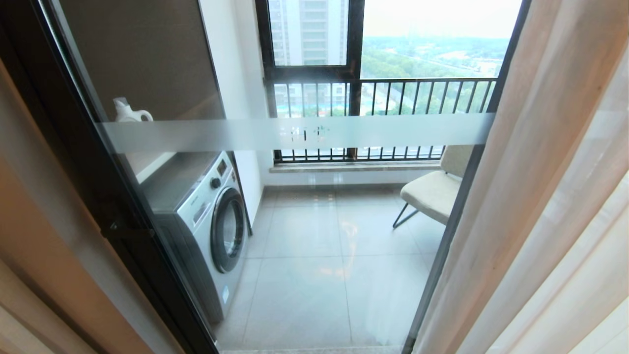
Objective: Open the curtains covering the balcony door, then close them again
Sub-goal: Close the inner curtains on both sides
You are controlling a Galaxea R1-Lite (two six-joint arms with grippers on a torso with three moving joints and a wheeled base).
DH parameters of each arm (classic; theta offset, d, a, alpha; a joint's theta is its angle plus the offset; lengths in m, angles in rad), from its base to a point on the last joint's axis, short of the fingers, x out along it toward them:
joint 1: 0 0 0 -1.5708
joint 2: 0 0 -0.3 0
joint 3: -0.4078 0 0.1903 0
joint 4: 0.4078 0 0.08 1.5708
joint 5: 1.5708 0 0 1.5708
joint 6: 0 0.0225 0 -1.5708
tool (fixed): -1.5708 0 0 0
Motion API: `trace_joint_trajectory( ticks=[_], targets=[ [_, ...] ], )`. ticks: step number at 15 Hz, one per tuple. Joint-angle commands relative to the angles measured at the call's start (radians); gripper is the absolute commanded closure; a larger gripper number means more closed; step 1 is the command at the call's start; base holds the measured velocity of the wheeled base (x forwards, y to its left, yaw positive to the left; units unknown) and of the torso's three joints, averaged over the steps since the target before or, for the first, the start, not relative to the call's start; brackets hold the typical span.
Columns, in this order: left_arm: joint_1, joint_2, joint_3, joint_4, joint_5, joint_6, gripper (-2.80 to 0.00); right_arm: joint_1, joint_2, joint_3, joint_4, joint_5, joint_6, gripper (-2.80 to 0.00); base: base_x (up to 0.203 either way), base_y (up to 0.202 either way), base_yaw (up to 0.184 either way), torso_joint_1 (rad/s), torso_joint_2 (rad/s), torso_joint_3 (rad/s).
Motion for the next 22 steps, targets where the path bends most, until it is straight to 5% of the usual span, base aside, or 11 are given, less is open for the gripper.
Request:
trace_joint_trajectory(
  ticks=[1, 22],
  targets=[
    [0.000, 0.000, -0.001, 0.000, 0.000, -0.001, 0.00, 0.002, -0.072, -0.001, 0.009, -0.001, 0.015, 0.00, 0.000, 0.000, 0.000, 0.000, 0.00, 0.000],
    [0.000, 0.000, 0.000, 0.000, 0.000, -0.002, 0.00, 0.001, -0.072, 0.002, 0.000, 0.001, 0.033, 0.00, 0.000, 0.000, 0.000, 0.000, 0.00, 0.000]
  ],
)
